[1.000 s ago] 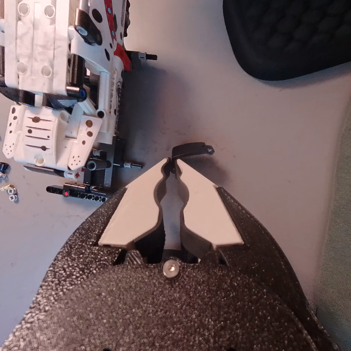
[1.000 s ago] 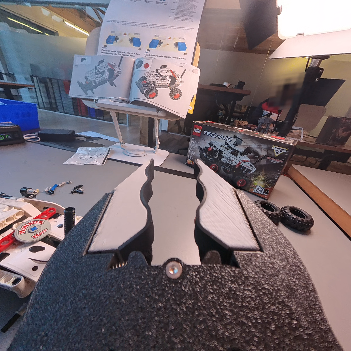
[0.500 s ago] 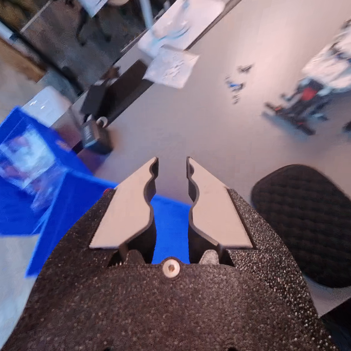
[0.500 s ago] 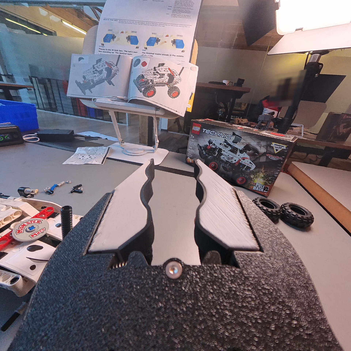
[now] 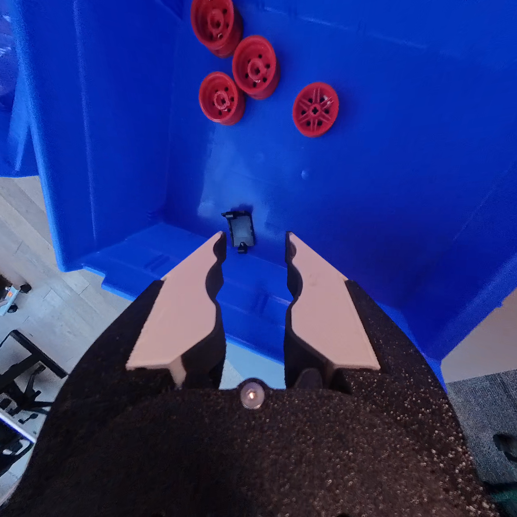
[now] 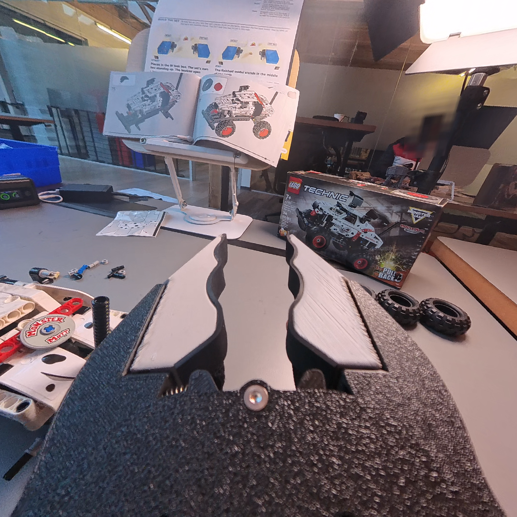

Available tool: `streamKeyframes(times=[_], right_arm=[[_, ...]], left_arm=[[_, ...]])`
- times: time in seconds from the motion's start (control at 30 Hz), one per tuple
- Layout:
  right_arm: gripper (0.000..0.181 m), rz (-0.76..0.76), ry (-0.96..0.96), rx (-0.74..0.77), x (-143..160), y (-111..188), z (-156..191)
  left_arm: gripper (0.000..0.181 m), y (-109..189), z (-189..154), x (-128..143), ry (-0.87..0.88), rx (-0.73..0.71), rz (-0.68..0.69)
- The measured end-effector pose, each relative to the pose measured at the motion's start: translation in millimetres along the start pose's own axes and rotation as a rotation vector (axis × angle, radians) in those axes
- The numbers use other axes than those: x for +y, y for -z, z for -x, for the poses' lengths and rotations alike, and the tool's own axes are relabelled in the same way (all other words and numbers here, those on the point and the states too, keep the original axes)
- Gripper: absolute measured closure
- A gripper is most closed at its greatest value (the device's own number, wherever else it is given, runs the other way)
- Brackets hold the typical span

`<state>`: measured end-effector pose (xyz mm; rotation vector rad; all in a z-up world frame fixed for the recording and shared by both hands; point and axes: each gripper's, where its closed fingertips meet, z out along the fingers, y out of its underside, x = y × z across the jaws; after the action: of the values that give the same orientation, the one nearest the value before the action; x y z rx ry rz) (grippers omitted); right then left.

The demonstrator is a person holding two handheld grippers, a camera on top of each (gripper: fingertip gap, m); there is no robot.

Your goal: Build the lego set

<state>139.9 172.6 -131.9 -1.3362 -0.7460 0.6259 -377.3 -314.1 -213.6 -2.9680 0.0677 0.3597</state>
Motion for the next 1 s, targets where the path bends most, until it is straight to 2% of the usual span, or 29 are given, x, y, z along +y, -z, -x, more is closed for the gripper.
streamKeyframes(times=[0.27,0.3,0.33,0.53,0.63,0.77,0.87,0.93,1.0], right_arm=[[0.141,0.012,0.011,0.004,4,0,-1],[0.141,0.014,0.010,0.007,4,0,-1],[0.141,0.015,0.010,0.009,4,1,-2],[0.141,0.002,0.016,0.018,0,4,-4],[0.141,0.002,0.011,0.016,0,4,-5],[0.141,-0.002,0.011,0.010,-1,4,-3],[0.141,-0.008,0.011,0.004,-3,5,-1],[0.141,-0.016,0.016,0.001,-6,5,1],[0.141,-0.034,0.035,-0.001,-13,7,2]], left_arm=[[0.138,-50,16,7,-0.109,-0.026,0.216],[0.143,-55,16,7,-0.121,-0.020,0.242],[0.156,-58,14,8,-0.135,-0.005,0.263],[0.158,-36,17,-7,-0.161,-0.070,0.214],[0.158,1,18,-31,-0.143,-0.147,0.072],[0.158,84,-10,-102,-0.131,-0.251,-0.315],[0.158,144,-81,-167,-0.151,-0.137,-0.675],[0.158,172,-147,-203,-0.199,0.021,-0.888],[0.158,187,-214,-231,-0.236,0.214,-1.053]])
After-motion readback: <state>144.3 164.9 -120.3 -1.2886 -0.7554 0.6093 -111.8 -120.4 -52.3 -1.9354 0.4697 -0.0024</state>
